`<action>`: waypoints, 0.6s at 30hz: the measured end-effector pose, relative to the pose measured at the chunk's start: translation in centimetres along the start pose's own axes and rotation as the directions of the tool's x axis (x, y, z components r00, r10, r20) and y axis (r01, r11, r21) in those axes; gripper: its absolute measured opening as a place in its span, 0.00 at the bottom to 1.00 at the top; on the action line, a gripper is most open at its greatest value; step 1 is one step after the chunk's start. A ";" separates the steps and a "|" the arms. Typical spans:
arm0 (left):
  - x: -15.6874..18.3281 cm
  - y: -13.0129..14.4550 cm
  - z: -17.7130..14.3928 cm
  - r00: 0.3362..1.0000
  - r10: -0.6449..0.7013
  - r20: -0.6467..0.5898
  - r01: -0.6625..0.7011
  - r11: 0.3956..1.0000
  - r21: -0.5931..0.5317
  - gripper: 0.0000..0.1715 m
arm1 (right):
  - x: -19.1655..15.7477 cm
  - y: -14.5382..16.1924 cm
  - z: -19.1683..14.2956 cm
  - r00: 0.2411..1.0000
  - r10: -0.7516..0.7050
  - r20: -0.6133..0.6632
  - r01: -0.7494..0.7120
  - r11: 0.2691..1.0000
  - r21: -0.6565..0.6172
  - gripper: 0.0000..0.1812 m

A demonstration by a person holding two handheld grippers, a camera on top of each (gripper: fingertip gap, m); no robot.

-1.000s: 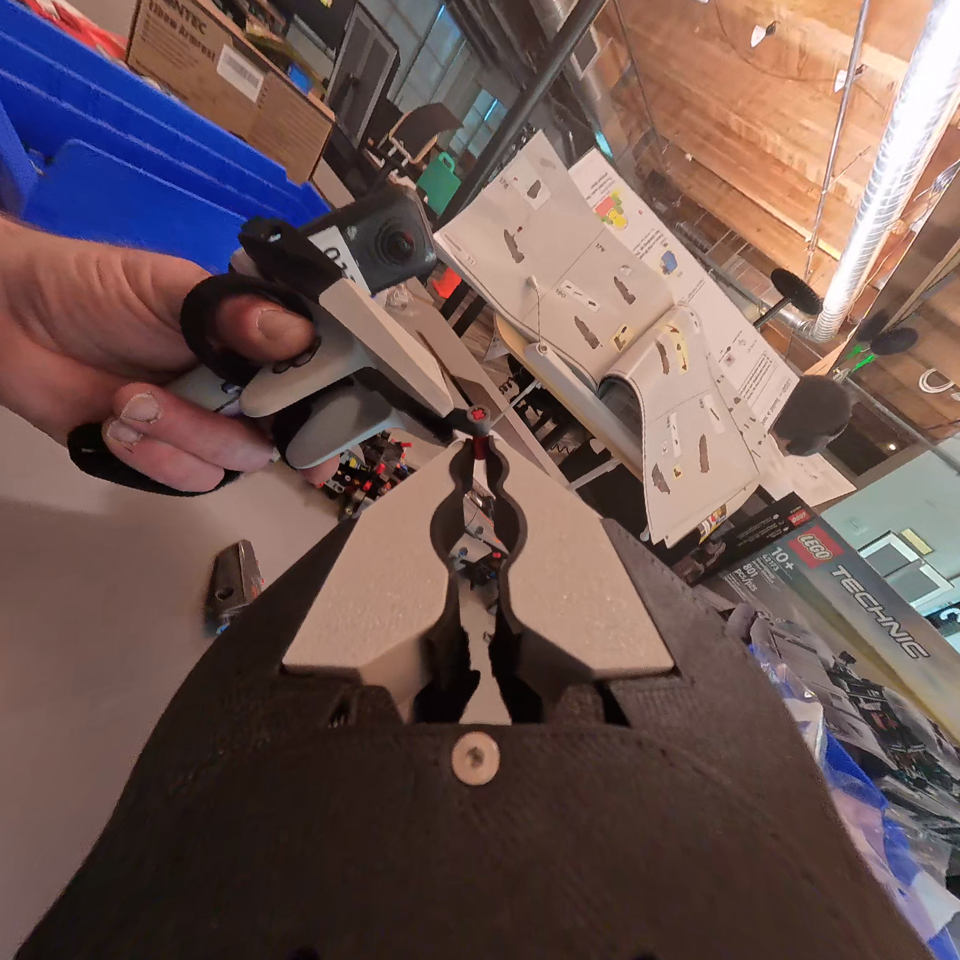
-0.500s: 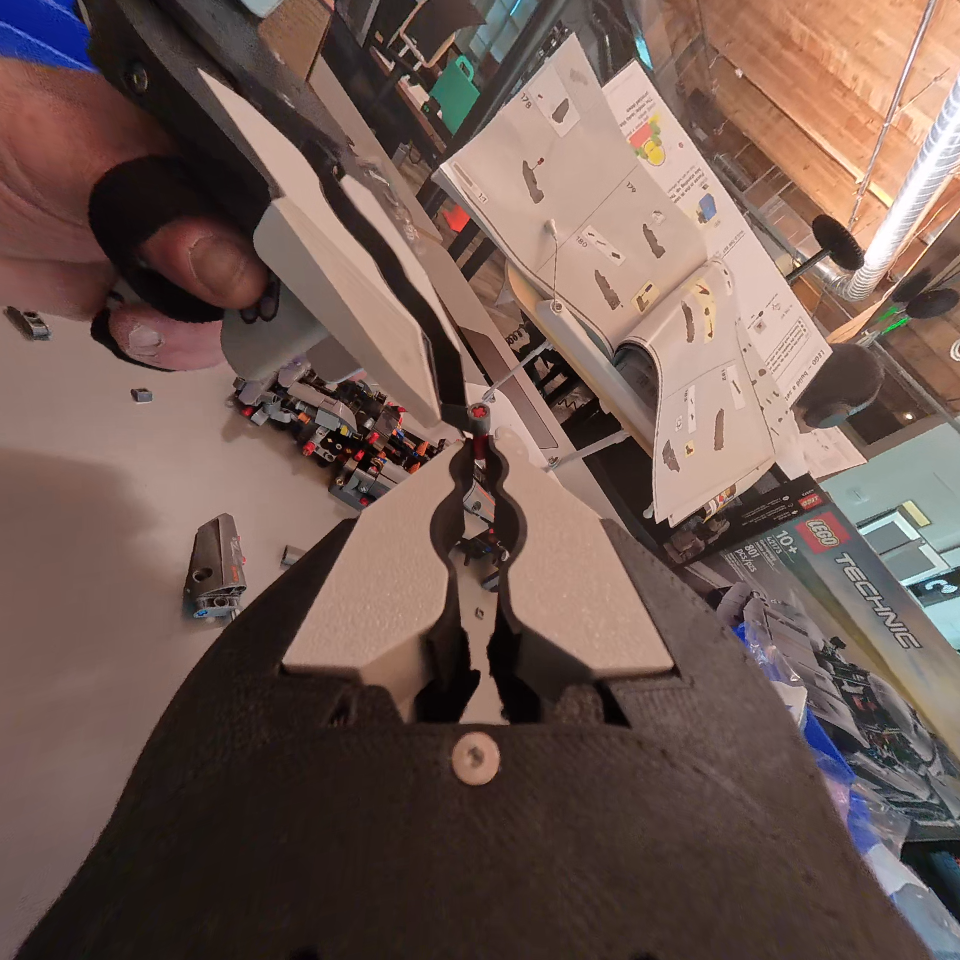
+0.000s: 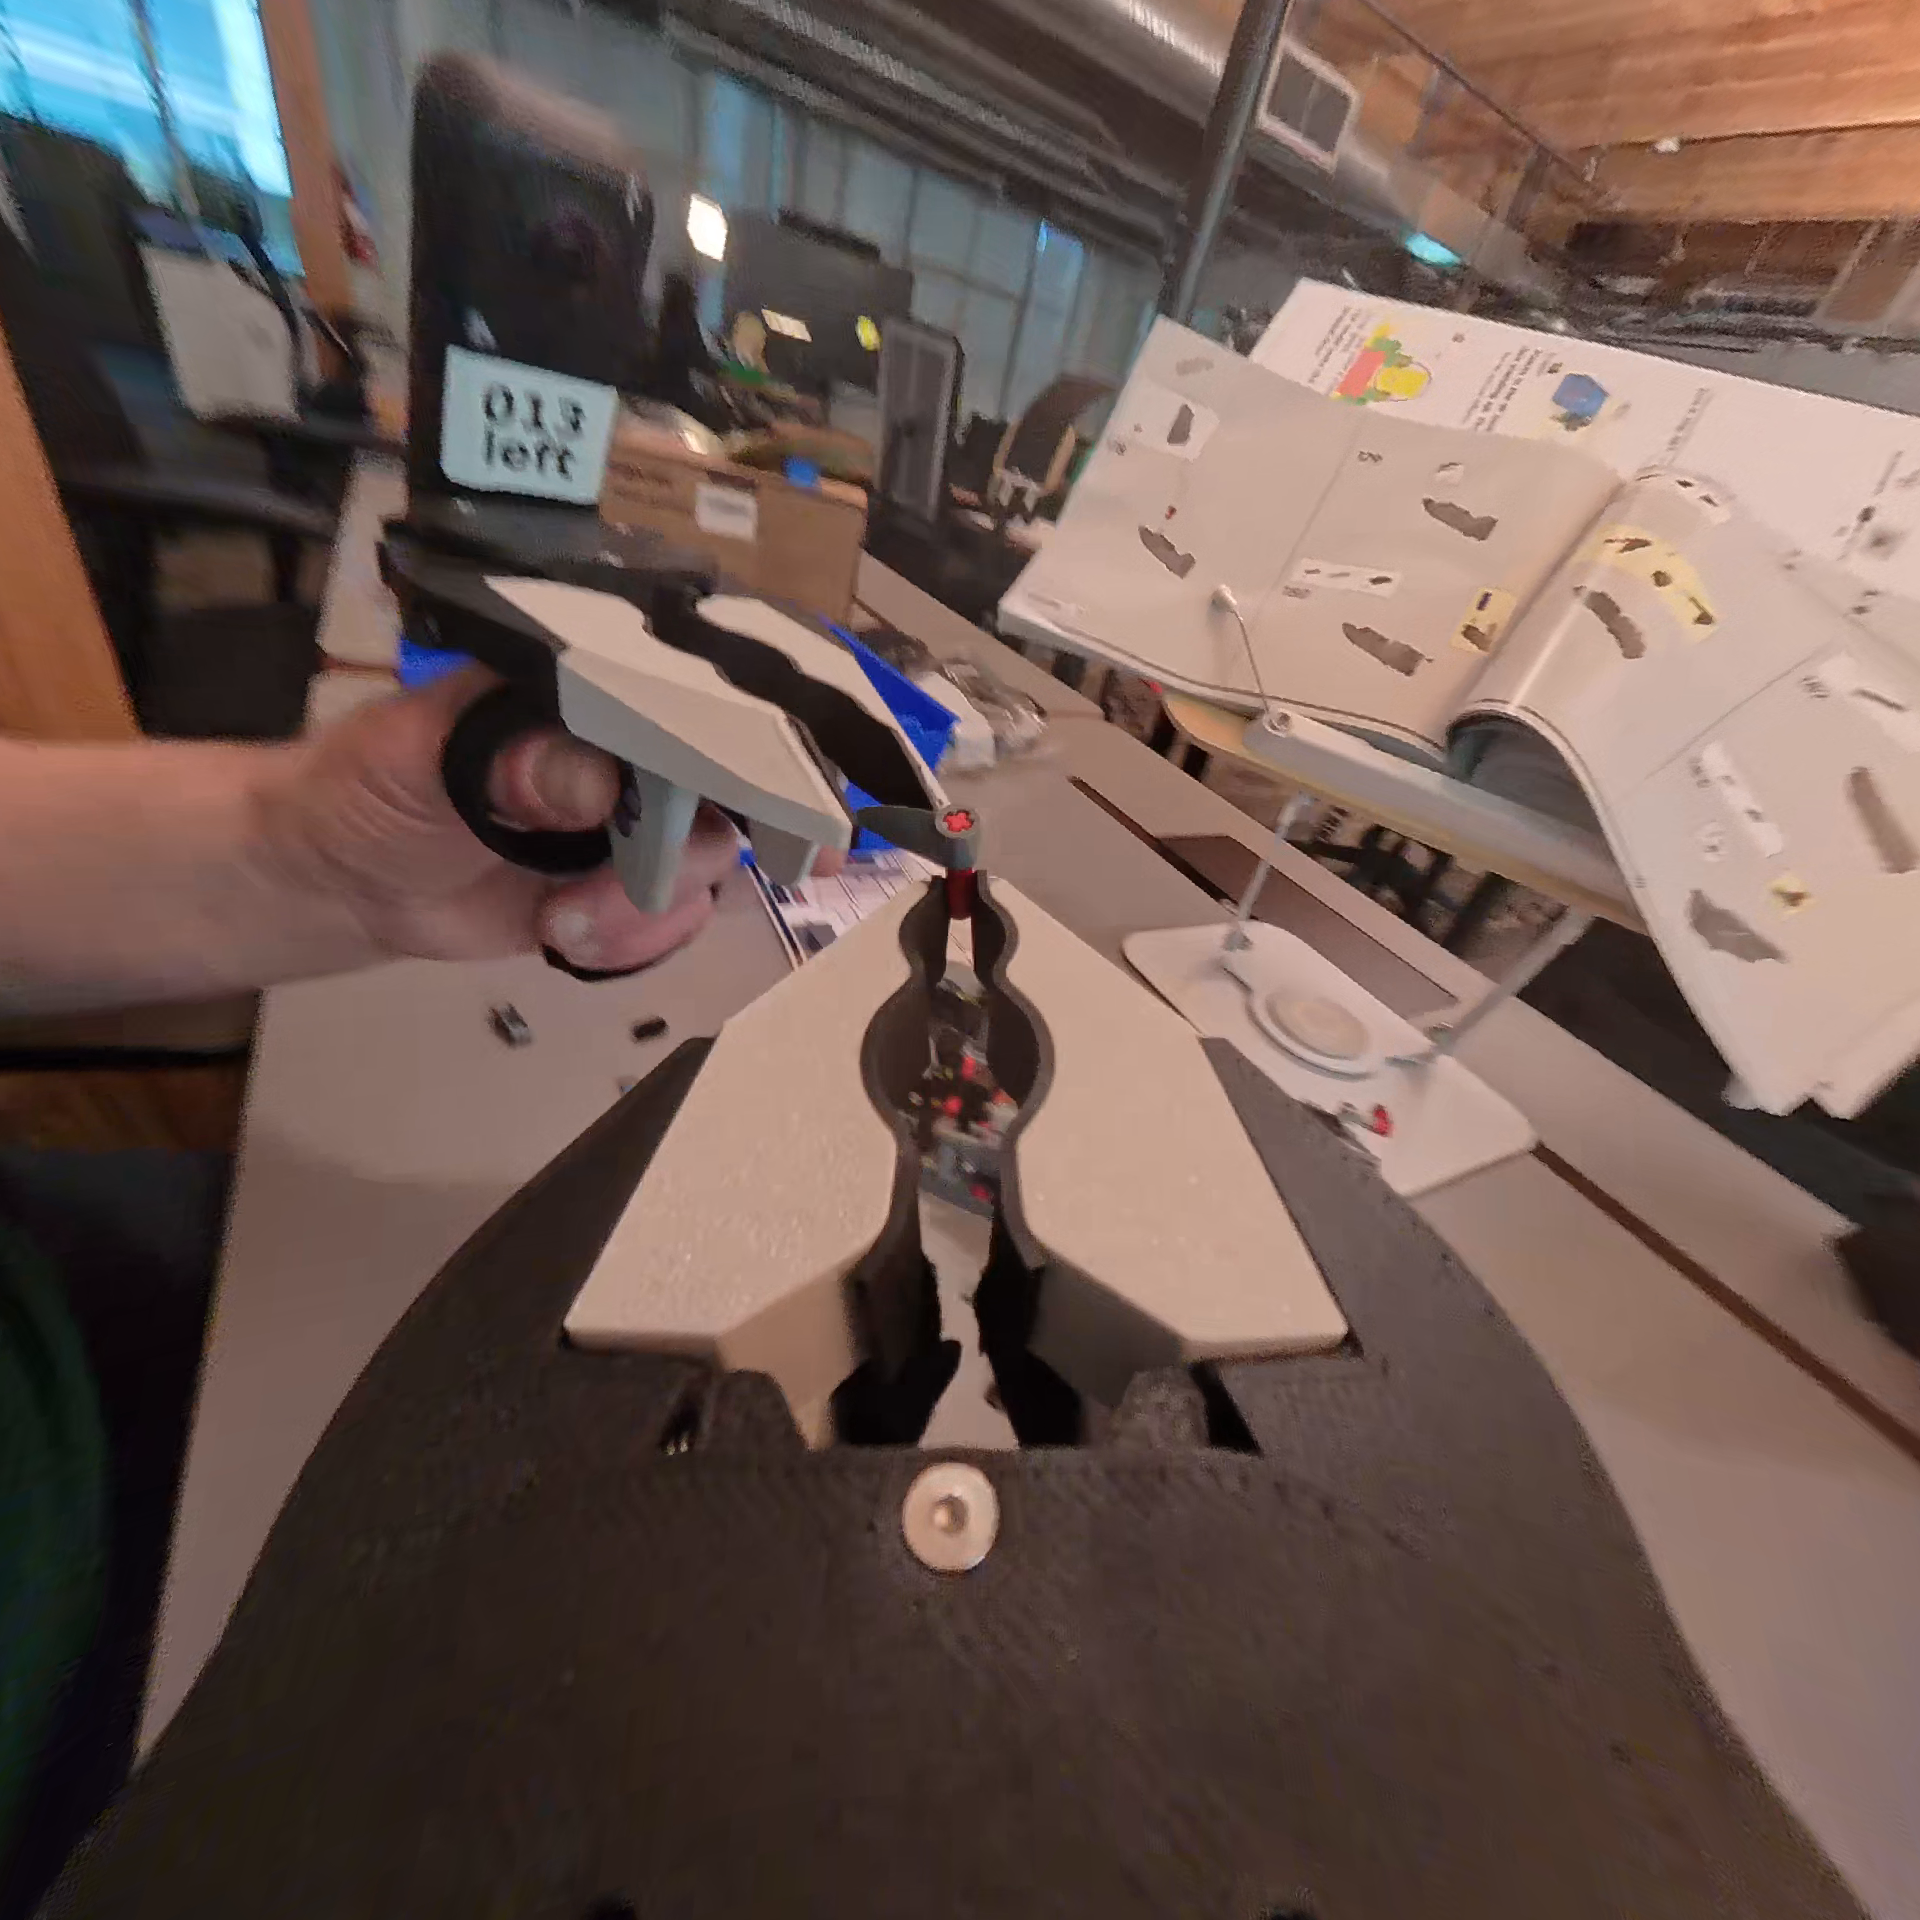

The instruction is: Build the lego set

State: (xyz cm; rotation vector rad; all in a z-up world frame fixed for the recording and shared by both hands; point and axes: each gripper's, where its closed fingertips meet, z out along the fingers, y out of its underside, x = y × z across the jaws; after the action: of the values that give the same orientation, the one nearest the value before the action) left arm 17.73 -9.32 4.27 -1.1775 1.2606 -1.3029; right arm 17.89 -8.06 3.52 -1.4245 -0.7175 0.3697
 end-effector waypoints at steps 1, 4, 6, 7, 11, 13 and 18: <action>0.0 -0.1 0.1 1.000 0.009 0.002 -0.009 1.000 -0.004 0.10 | -0.1 -0.4 -0.1 0.999 0.044 0.031 -0.045 0.998 0.041 0.01; 0.1 -0.9 0.2 1.000 -0.006 -0.021 0.007 1.000 0.028 0.10 | -0.2 -1.2 -0.4 0.983 0.146 0.107 -0.160 0.978 0.133 0.01; 0.2 -1.1 0.4 0.996 -0.068 -0.057 0.070 0.997 0.040 0.11 | 0.0 -1.2 -0.5 0.974 0.182 0.133 -0.203 0.965 0.166 0.01; 0.3 -1.1 0.5 0.991 -0.103 -0.081 0.106 0.993 0.042 0.11 | 0.1 -1.2 -0.6 0.974 0.185 0.133 -0.206 0.963 0.173 0.01; 0.4 -0.4 0.8 0.962 -0.238 -0.134 0.243 0.970 0.023 0.11 | 0.5 -0.1 -0.5 0.993 0.106 0.058 -0.112 0.985 0.132 0.00; 0.4 0.0 0.9 0.951 -0.275 -0.140 0.280 0.960 0.018 0.11 | 0.7 0.4 -0.4 1.000 0.031 -0.001 -0.031 0.996 0.088 0.00; 0.5 1.0 1.4 0.977 -0.199 -0.077 0.197 0.980 -0.031 0.10 | 0.7 2.0 0.3 0.984 -0.158 -0.079 0.154 0.986 -0.061 0.00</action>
State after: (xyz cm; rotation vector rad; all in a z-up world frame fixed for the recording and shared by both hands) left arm 19.07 -9.99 3.29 -1.3054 1.2428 -1.4978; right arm 18.59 -7.17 1.69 -1.4161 -0.7700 0.1683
